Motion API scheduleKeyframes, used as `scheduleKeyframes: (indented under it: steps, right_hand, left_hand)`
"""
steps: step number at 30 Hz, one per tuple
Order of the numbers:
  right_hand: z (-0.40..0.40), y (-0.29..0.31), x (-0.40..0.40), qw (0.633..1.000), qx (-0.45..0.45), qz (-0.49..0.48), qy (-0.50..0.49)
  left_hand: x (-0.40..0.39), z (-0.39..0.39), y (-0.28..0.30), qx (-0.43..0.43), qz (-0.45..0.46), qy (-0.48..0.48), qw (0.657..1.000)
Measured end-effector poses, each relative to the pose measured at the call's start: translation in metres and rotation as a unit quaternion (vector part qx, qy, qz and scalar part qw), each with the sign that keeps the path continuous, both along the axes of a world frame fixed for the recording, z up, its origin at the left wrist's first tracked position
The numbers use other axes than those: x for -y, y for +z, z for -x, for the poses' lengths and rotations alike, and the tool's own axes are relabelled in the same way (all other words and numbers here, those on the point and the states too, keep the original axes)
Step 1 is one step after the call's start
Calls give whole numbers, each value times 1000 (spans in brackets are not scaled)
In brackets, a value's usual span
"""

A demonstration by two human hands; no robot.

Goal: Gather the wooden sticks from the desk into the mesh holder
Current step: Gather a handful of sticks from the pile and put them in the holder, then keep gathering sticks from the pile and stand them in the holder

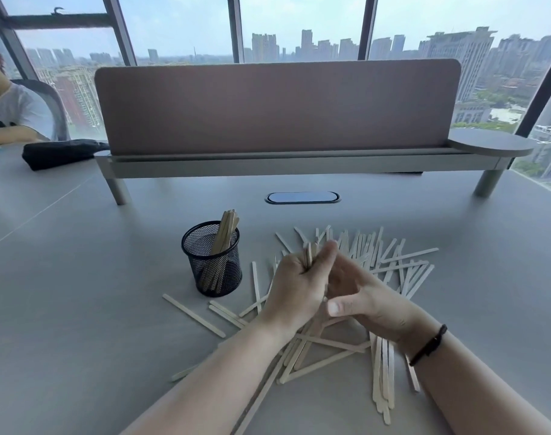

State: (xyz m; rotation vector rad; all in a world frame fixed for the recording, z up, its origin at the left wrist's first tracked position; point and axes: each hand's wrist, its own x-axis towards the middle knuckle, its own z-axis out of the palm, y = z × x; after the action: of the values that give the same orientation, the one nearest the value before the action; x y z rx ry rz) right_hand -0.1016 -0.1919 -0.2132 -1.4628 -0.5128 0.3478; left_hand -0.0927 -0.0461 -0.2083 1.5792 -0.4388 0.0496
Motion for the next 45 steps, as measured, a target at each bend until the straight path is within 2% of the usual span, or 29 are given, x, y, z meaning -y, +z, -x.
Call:
scheduleKeyframes:
  steps: [3, 8, 10, 13, 16, 18, 21, 22, 24, 26, 27, 29, 31, 33, 35, 37, 39, 42, 45]
  right_hand:
    - [-2, -8, -4, 996, 3, 14, -82]
    - [4, -10, -14, 984, 22, 93, -149]
    - [4, -12, -18, 981, 39, 117, -152]
    - [4, -14, -24, 973, 71, 160, -151]
    - [4, -18, -25, 966, 97, 194, -142]
    - [5, -21, -24, 958, 111, 225, -142]
    - [5, -22, -23, 939, 145, 275, -150]
    - [5, -21, -24, 933, 156, 285, -153]
    - [4, -21, -24, 926, 174, 297, -157]
    - [4, -22, -25, 921, 184, 306, -157]
    - [4, -23, -25, 919, 187, 307, -159]
    - [1, -23, -24, 916, 196, 308, -170]
    - [-3, -21, -20, 907, 201, 313, -196]
    - [-7, -16, -10, 889, 206, 326, -248]
    - [-13, -10, 11, 842, 212, 391, -306]
    - [-19, -10, 35, 771, 199, 503, -336]
    - [-24, -15, 57, 731, 139, 570, -348]
    - [-29, -28, 70, 735, 37, 587, -338]
    - [-30, -31, 63, 747, 49, 581, -320]
  left_hand:
    - [-11, -10, 26, -46, 94, 39, 994]
    - [-52, -39, 90, -19, 213, 133, 968]
    - [-71, -54, 105, -12, 224, 179, 958]
    - [-97, -81, 101, -15, 155, 259, 953]
    - [-114, -96, 79, -7, -10, 311, 950]
    - [-118, -96, 66, 12, -119, 330, 936]
    - [-121, -89, 57, 44, -178, 344, 921]
    - [-121, -85, 56, 77, -200, 355, 910]
    - [-119, -71, 57, 205, -236, 380, 871]
    - [-115, -48, 56, 350, -253, 347, 832]
    - [-112, -35, 52, 402, -270, 295, 824]
    - [-106, -13, 37, 433, -326, 149, 827]
    - [-98, 2, 19, 338, -441, 6, 832]
    - [-94, 8, 0, 198, -576, -89, 788]
    - [-94, 8, -17, 140, -630, -125, 754]
    - [-94, 7, -25, 126, -635, -126, 751]
    - [-95, 7, -28, 122, -629, -118, 758]
    - [-96, 8, -28, 113, -606, -103, 781]
    - [-98, 7, -29, 114, -569, -93, 809]
